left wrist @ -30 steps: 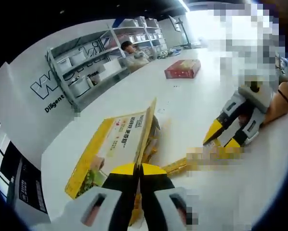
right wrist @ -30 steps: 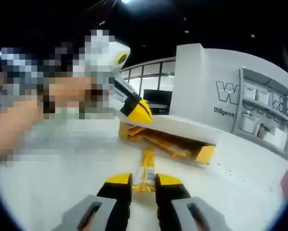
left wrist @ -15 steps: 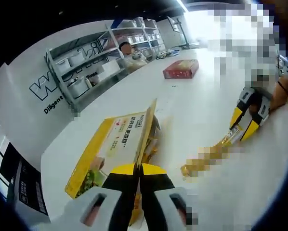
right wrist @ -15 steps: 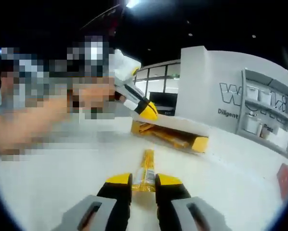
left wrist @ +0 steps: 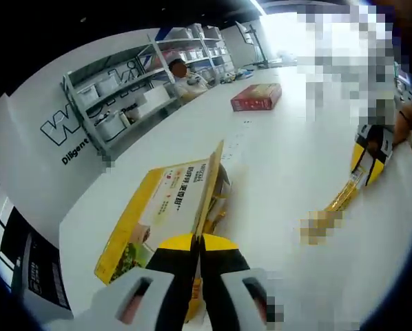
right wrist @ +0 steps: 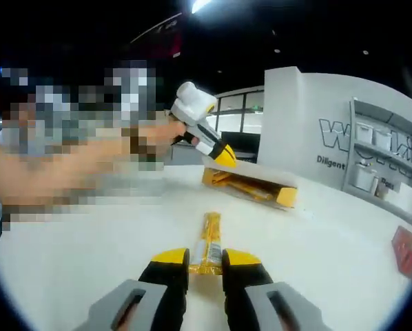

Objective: Tear open the coffee pouch, take out the coffee, and pour the coffee from the pouch into the cup

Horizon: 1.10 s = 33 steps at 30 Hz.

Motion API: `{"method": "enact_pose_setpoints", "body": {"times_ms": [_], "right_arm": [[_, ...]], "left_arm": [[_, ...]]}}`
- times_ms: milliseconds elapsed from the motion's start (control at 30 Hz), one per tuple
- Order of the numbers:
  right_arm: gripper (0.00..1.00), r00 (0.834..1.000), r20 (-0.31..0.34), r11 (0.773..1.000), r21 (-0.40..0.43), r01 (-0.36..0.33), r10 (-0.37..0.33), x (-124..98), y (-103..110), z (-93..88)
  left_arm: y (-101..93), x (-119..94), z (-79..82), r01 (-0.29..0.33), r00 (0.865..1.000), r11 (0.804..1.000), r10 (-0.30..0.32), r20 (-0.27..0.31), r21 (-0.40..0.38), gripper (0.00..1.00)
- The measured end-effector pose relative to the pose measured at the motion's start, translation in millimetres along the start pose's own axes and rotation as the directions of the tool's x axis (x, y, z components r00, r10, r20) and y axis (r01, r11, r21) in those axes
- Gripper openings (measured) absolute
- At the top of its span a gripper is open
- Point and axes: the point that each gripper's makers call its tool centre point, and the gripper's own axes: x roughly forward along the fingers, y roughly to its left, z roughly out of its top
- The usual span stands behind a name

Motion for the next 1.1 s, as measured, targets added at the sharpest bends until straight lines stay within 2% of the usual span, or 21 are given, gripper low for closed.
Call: {"method": "enact_pose_setpoints", "body": {"times_ms": [600, 1100], "right_arm": [[0.20, 0.999, 0.013, 0.999, 0.007, -0.031, 0.031, -4.2, 4.4, 1.1], [0.20, 0.999, 0.002, 0.999, -0.018, -0.050, 0.050, -12.7, 10.5, -3.8]], "left_arm": [[0.9, -12.4, -11.4, 0.045, 0.999, 0.998, -0.045, 0.004, -0.040, 0.06], [0.4, -10.8, -9.8, 0.041, 0.999, 0.998, -0.041, 0.015, -0.041, 0.07]]}}
